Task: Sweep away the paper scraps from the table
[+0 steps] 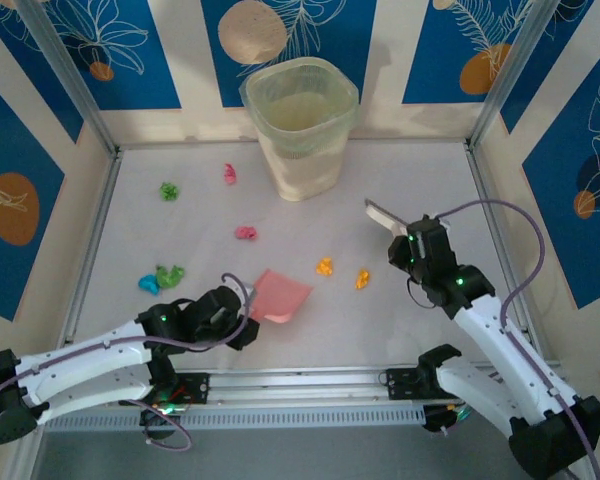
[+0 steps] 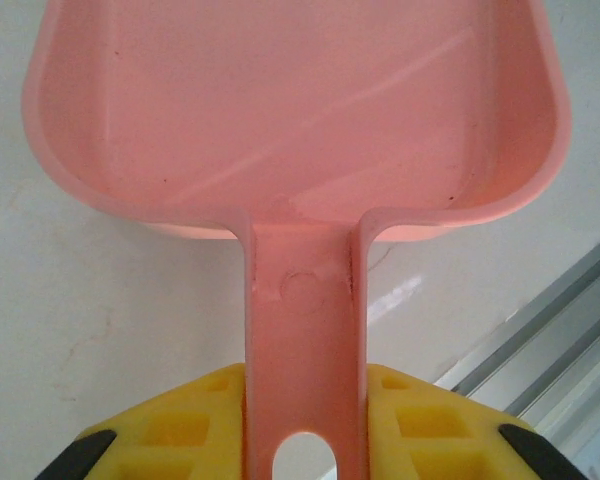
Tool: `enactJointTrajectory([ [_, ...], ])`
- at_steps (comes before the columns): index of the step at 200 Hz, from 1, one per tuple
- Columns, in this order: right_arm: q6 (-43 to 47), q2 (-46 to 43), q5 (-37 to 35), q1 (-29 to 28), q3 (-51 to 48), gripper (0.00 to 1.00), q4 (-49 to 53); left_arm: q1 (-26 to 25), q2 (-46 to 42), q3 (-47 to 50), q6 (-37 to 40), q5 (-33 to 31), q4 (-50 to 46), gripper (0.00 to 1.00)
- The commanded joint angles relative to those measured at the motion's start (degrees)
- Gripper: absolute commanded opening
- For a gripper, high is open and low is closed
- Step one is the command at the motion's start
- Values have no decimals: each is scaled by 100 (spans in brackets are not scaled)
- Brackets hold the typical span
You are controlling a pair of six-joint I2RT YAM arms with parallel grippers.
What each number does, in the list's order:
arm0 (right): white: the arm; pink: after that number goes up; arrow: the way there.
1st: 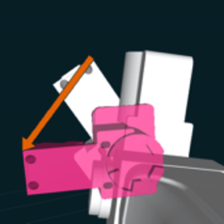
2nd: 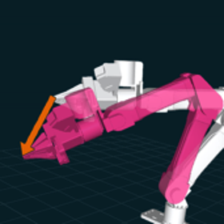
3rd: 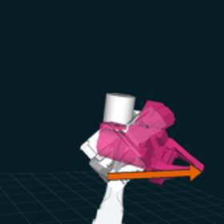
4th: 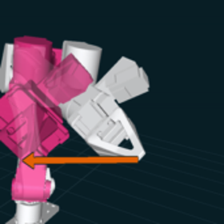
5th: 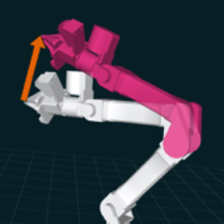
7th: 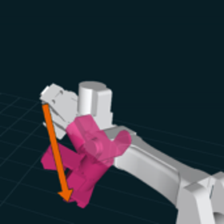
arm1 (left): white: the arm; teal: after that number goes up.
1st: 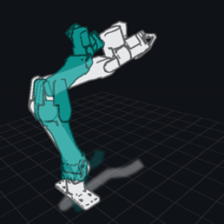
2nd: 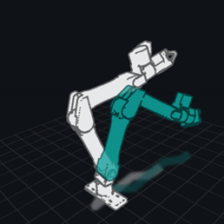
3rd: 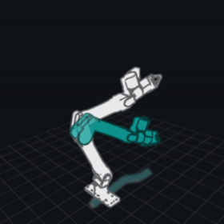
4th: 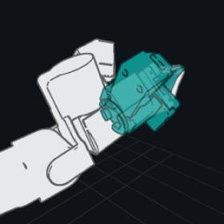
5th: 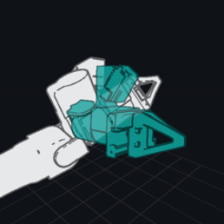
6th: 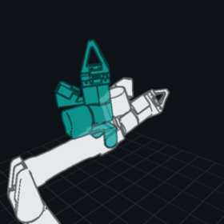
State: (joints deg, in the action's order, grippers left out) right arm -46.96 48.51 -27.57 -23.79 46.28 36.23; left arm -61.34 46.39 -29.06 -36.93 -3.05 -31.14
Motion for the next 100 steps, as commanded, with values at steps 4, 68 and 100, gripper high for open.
enactJointTrajectory([
  [4, 65, 237, 371, -261, 630, 0, 426, -242, 151, 78, 208, -55, -50, 0],
  [68, -299, 1301, 904, -810, 1499, 0, 491, -642, 1320, -88, 487, -244, 757, 0],
  [100, -454, 1879, 1020, -1123, 1853, 0, 734, -641, 2048, -273, 785, -257, 1006, 0],
])
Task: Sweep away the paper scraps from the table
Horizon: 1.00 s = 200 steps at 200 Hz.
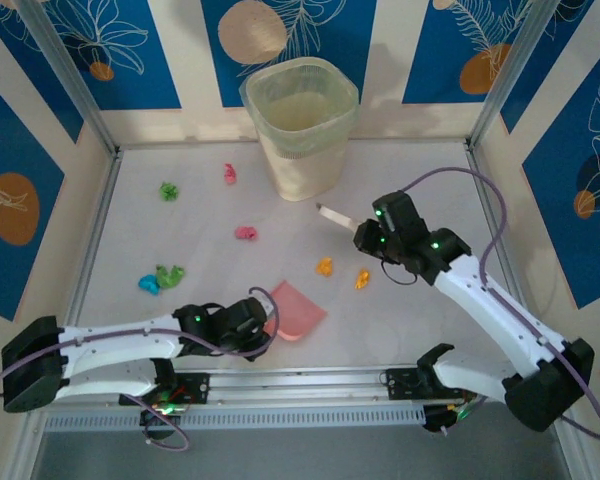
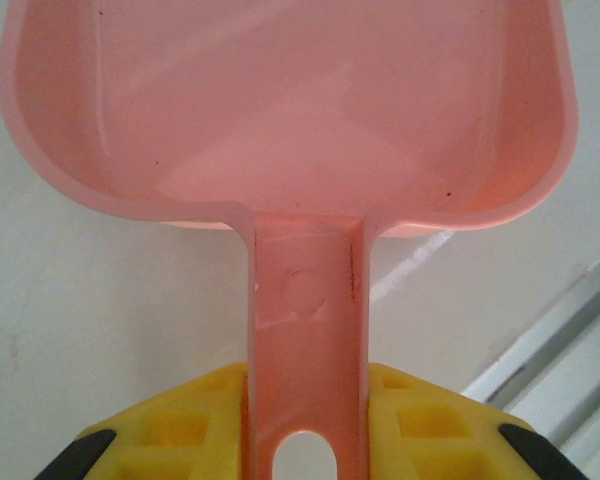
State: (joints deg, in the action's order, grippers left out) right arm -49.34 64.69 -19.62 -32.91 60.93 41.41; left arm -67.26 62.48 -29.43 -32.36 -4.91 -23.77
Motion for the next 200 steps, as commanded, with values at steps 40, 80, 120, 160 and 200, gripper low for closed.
enactJointTrajectory([
  [40, -383, 534, 97, -515, 560, 0, 303, -41, 1102, -350, 515, -199, 462, 0],
  [80, -550, 668, 231, -543, 633, 0, 557, 66, 1433, -488, 597, -233, 531, 0],
  [120, -701, 431, 639, -552, 335, 0, 276, 284, 1677, -406, 591, 122, 794, 0],
  [160, -845, 360, 819, -559, 219, 0, 260, 410, 1873, -445, 521, 305, 825, 0],
  [200, -1049, 176, 1086, -687, -83, 0, 176, 590, 1965, -567, 495, 471, 638, 0],
])
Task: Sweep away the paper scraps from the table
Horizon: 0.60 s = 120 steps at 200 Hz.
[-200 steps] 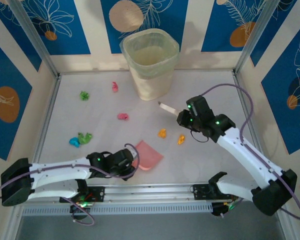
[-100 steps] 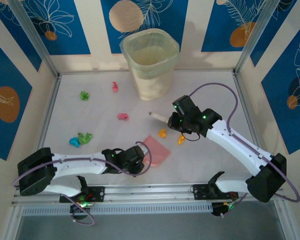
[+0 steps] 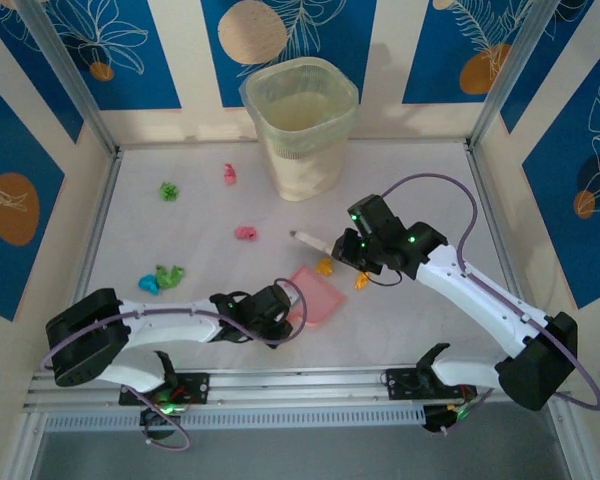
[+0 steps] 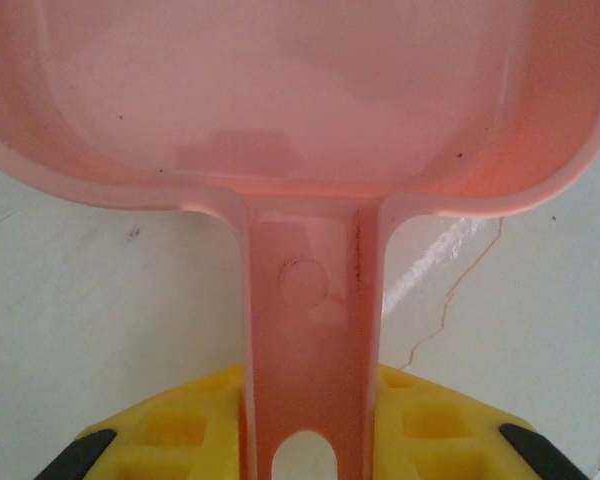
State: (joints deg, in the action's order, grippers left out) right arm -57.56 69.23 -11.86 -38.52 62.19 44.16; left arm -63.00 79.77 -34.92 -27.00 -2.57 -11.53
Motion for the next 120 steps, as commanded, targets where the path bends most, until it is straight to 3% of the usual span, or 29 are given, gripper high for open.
enactJointTrajectory([
  [1, -233, -283, 308, -132, -217, 0, -104, 169, 239, -21, -46, 247, -591, 0],
  [85, -190, -526, -215, -186, -306, 0, -16, 197, -488, -139, -403, 821, -1388, 0],
  [120, -116, -447, -275, -182, -231, 0, -51, 189, -811, -134, -533, 701, -1811, 0],
])
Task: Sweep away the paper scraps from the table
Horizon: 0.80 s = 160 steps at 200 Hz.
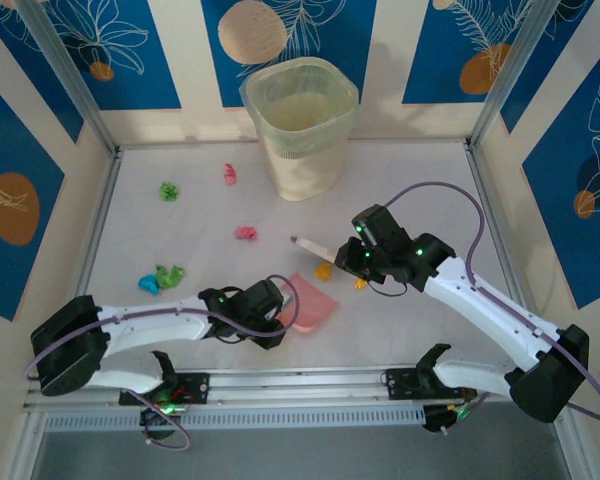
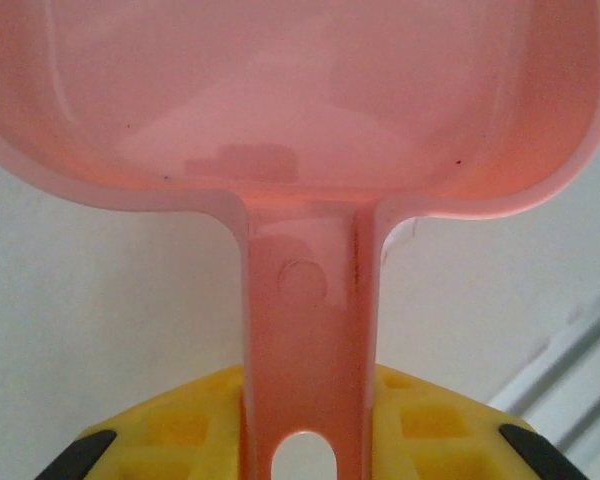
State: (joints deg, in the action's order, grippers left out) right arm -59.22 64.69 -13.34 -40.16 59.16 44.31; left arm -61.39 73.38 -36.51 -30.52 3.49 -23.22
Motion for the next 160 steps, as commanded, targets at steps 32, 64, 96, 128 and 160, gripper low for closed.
enactJointTrajectory([
  [32, 19, 0, 61, -26, 71, 0, -117, 45, 210, -134, -134, 112, -562, 0],
  [64, -73, -128, 178, -99, -20, 0, -48, 70, 582, -388, -7, 91, -421, 0],
  [96, -237, -339, 300, -271, -177, 0, -104, 219, 893, -471, 60, 182, -229, 0],
  [128, -451, -487, 500, -464, -370, 0, -241, 263, 930, -454, 41, 267, -96, 0],
  [160, -706, -641, 798, -628, -602, 0, -588, 336, 889, -418, 46, 266, -16, 0],
])
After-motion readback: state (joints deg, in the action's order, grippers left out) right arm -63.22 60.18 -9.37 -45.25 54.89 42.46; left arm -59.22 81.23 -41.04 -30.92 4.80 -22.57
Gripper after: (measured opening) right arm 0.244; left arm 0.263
